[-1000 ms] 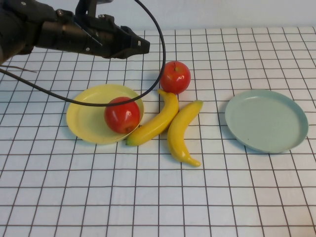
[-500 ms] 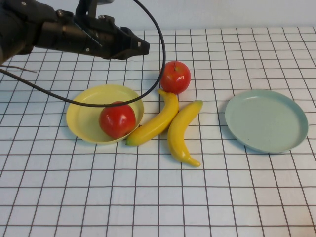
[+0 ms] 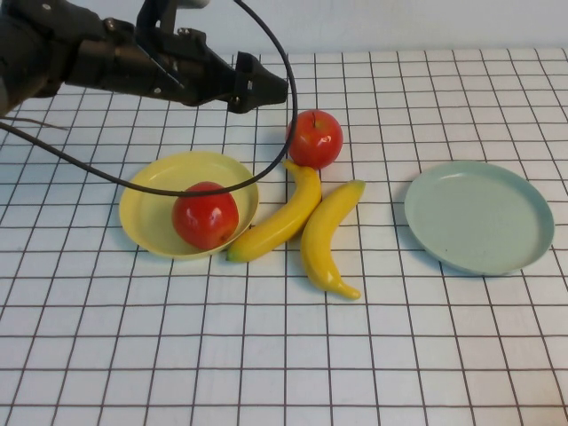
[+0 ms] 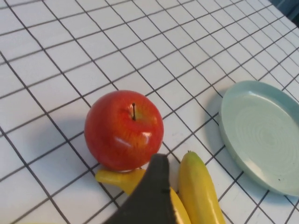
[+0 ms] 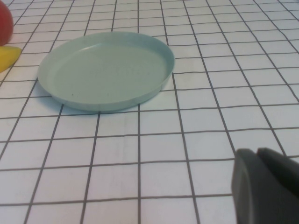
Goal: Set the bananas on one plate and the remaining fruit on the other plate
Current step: Put one type of fruit in the left plate
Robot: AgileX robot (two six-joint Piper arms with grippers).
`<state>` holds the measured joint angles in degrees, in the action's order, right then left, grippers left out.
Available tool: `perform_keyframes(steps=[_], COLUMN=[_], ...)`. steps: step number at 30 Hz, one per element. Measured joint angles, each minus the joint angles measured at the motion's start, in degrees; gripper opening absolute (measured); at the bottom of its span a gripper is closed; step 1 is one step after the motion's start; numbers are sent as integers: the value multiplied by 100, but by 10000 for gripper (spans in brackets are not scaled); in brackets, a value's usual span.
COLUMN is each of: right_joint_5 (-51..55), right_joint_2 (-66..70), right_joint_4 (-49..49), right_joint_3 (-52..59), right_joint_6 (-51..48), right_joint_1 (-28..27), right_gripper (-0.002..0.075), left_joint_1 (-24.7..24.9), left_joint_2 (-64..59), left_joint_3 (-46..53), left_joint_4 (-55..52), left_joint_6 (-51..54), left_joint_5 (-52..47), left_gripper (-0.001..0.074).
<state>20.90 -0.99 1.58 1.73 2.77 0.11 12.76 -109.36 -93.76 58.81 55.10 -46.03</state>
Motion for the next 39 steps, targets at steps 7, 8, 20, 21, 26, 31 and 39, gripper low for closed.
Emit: perform_keyframes(steps=[7, 8, 20, 21, 26, 31, 39], right_joint_5=[0, 0, 0, 0, 0, 0, 0], right_joint_2=[0, 0, 0, 0, 0, 0, 0], right_joint_4=[0, 0, 0, 0, 0, 0, 0], right_joint_3=[0, 0, 0, 0, 0, 0, 0], right_joint_6=[0, 0, 0, 0, 0, 0, 0], right_joint_1=[0, 0, 0, 0, 0, 0, 0], right_gripper=[-15, -15, -15, -15, -15, -15, -15], left_joint_1=[462, 542, 1163, 1163, 1218, 1277, 1286], left_joint_2=[-332, -423, -2112, -2212, -2515, -2709, -2997], left_joint_3=[-1243, -1402, -3564, -3565, -3598, -3622, -3622], left_joint_4=[-2281, -2685, -4023, -4040, -4237, -4343, -4295], left_joint_6=[-1308, -1555, -2878, -2867, -2648, -2551, -2366], left_joint_5=[-356, -428, -1147, -1106, -714, -219, 237], left_gripper=[668, 668, 668, 668, 668, 668, 668])
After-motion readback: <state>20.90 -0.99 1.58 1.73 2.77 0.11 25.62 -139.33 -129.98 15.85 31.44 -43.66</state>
